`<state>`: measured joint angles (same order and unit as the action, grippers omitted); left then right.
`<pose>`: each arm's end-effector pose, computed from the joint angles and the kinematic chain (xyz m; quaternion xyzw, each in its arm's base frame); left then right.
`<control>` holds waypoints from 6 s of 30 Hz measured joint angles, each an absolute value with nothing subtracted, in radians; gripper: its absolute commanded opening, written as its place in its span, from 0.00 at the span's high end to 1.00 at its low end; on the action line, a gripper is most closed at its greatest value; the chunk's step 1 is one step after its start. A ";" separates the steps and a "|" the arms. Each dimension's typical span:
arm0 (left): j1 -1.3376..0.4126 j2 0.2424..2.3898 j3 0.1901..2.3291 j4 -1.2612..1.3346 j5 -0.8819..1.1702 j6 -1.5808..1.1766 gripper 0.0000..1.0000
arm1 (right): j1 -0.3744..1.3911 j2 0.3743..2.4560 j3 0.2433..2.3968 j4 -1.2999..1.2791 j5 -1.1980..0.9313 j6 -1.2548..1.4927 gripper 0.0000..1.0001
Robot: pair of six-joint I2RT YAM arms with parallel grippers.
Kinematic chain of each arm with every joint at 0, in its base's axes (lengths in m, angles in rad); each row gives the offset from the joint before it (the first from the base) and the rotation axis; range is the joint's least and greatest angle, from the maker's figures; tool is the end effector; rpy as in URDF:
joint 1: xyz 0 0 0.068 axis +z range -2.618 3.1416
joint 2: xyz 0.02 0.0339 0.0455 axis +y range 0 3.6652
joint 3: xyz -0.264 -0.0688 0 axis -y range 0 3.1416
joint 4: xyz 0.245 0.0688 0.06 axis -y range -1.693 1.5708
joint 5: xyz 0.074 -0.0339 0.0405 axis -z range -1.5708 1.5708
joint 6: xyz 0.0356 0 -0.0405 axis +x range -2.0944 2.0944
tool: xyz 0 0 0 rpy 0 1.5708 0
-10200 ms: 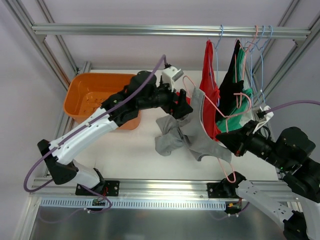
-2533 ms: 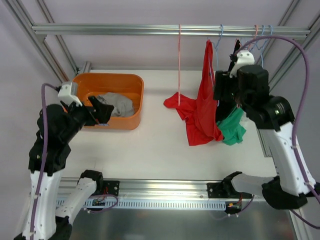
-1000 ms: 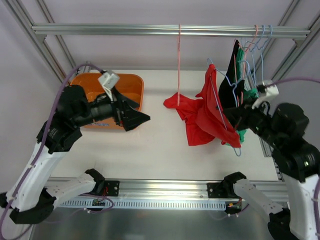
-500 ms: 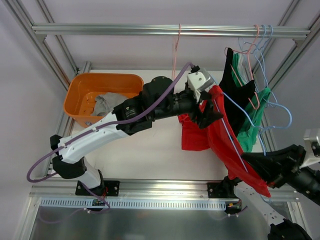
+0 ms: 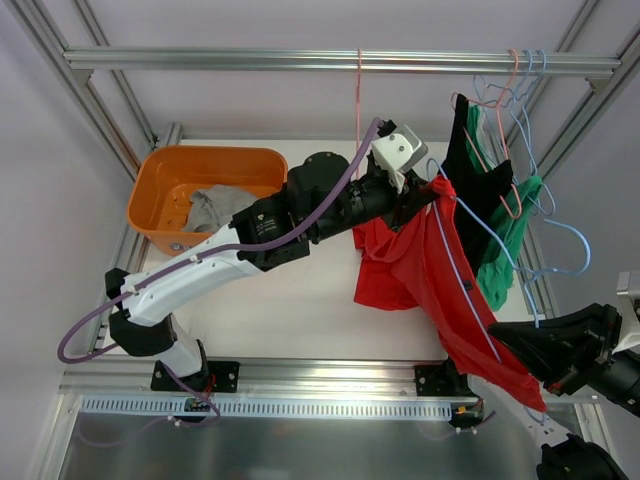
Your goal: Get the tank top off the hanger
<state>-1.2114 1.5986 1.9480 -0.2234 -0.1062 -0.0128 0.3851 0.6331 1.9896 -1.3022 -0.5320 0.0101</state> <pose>0.1251 -0.3221 0.5314 0.3395 0.5677 -0.4017 0.6333 -0.0947 -0.0189 0.5275 -0.3112 0.6163 0.3148 0.6514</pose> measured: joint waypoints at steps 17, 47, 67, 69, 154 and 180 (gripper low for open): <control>-1.203 1.474 1.734 -0.224 -0.589 -0.039 1.00 | 0.389 0.604 1.742 -1.316 -0.549 -0.077 1.00; -1.176 0.974 0.844 -0.336 -0.093 -0.524 1.00 | 0.383 0.645 1.436 -0.167 -0.414 0.190 1.00; -1.150 0.858 0.864 -0.504 -0.474 -0.582 0.01 | 0.383 0.857 1.455 -0.837 -0.176 0.093 1.00; -1.150 0.824 0.867 -0.507 -0.463 -0.573 0.01 | 0.383 0.997 1.575 -0.826 -0.177 0.087 1.00; -1.294 1.100 1.137 -0.521 -0.649 -0.603 1.00 | 0.433 0.419 1.346 -0.971 -0.030 -0.091 0.00; -0.282 1.504 2.010 -0.776 -0.476 -0.328 1.00 | 0.433 0.436 1.304 -0.837 -0.083 -0.026 0.00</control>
<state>-0.2817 1.5043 2.0098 -0.7757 -0.4759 -0.3279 0.4332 0.4362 1.3037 -0.8368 -0.0826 -0.0261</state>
